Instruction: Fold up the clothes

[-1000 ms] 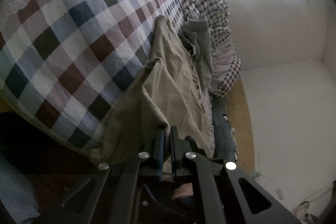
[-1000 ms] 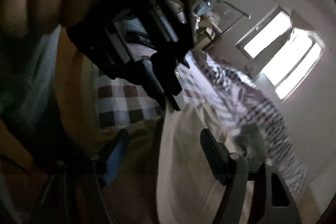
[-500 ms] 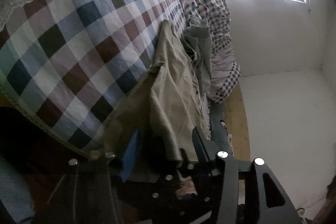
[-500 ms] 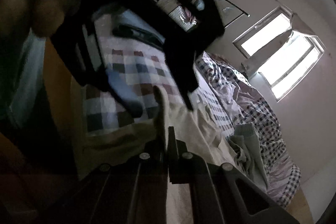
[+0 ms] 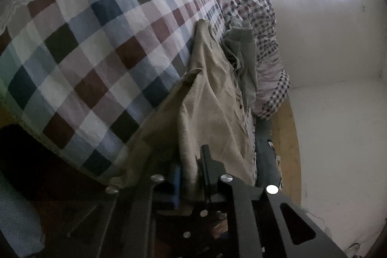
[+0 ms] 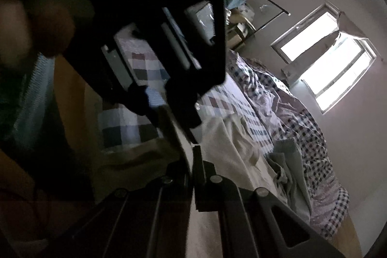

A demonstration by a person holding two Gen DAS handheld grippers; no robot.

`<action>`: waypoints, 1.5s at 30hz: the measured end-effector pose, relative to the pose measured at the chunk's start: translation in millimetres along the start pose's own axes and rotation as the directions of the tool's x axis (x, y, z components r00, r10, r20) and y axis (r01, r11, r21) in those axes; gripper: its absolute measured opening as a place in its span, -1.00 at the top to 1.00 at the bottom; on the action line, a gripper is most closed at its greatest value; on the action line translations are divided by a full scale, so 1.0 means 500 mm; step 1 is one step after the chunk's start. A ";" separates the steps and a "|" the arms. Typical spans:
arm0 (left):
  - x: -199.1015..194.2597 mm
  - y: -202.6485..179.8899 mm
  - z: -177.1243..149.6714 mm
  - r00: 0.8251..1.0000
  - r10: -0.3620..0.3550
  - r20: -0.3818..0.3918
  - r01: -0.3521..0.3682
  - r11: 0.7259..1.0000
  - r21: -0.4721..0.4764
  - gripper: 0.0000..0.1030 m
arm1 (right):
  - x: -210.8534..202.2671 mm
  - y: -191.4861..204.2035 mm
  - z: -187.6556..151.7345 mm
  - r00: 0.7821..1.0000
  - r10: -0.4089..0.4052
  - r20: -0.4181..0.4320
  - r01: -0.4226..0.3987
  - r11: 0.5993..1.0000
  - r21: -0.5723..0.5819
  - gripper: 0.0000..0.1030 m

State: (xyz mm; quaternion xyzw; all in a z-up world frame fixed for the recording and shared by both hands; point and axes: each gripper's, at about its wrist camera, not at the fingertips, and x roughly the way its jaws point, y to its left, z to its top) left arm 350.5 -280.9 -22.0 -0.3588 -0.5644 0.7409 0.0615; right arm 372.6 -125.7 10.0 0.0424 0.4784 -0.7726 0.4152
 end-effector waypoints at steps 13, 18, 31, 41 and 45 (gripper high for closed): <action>-0.035 -0.094 0.018 0.985 -0.163 0.053 0.160 0.985 0.063 0.96 | -0.027 -0.080 -0.124 0.977 -0.180 -0.117 0.179 0.984 -0.024 0.23; -0.029 -0.119 0.029 0.983 -0.174 0.056 0.170 0.983 0.064 0.96 | -0.060 -0.131 -0.225 0.948 -0.229 -0.220 0.227 0.973 -0.036 0.23; -0.054 -0.108 0.045 0.988 -0.124 0.097 0.122 0.992 0.028 0.97 | -0.203 -0.250 -0.477 0.832 -0.353 -0.428 0.370 0.928 -0.046 0.14; -0.050 -0.095 0.050 0.991 -0.076 0.106 0.076 0.997 0.005 0.97 | -0.292 -0.322 -0.641 0.722 -0.419 -0.551 0.434 0.894 -0.111 0.11; -0.051 -0.091 0.053 0.992 -0.054 0.115 0.054 0.999 -0.003 0.97 | -0.303 -0.316 -0.688 0.708 -0.421 -0.566 0.406 0.899 -0.161 0.11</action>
